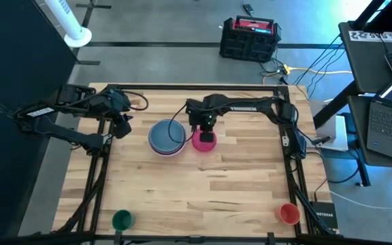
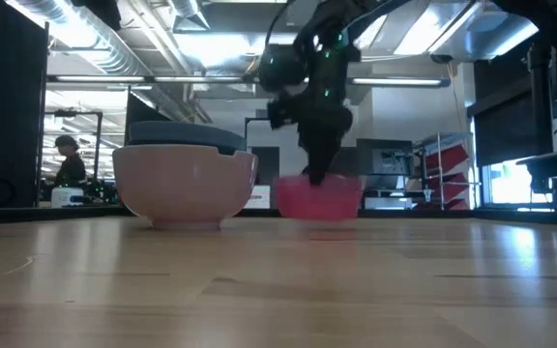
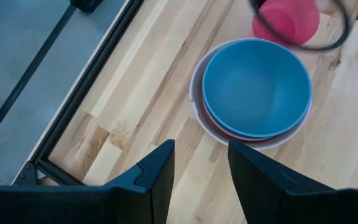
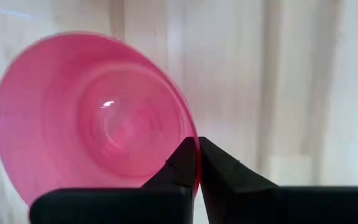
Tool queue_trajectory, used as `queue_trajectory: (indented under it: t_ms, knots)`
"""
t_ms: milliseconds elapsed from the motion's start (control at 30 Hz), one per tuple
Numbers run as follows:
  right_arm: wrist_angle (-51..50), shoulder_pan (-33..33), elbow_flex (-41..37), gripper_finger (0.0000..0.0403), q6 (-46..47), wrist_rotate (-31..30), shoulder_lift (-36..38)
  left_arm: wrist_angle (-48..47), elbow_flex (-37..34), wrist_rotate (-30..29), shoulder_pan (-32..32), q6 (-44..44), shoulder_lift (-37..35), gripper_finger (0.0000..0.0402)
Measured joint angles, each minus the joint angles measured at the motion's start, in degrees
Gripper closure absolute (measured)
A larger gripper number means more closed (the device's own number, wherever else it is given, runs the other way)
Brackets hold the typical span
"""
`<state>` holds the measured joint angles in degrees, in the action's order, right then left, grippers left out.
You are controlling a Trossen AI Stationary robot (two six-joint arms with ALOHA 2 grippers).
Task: Nest bowls inside each other
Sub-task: Stack the light pink bowl on top of the blue bowl
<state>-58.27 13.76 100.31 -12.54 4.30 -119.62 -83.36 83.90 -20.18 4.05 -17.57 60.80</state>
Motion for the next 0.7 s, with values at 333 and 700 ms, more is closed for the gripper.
queue_trajectory:
  t_ms: [333, 700]
  knots:
    - [-6.1, -1.8, 12.9, 0.0403, -0.4, -0.1, 4.3, 0.0, 0.0, 0.0, 0.0, 0.3, 0.0, 0.0267]
    - [-0.6, -5.3, 34.9, 0.0403, 0.5, 0.3, -7.5, 0.0, 0.0, 0.0, 0.0, 0.2, 0.0, 0.0267]
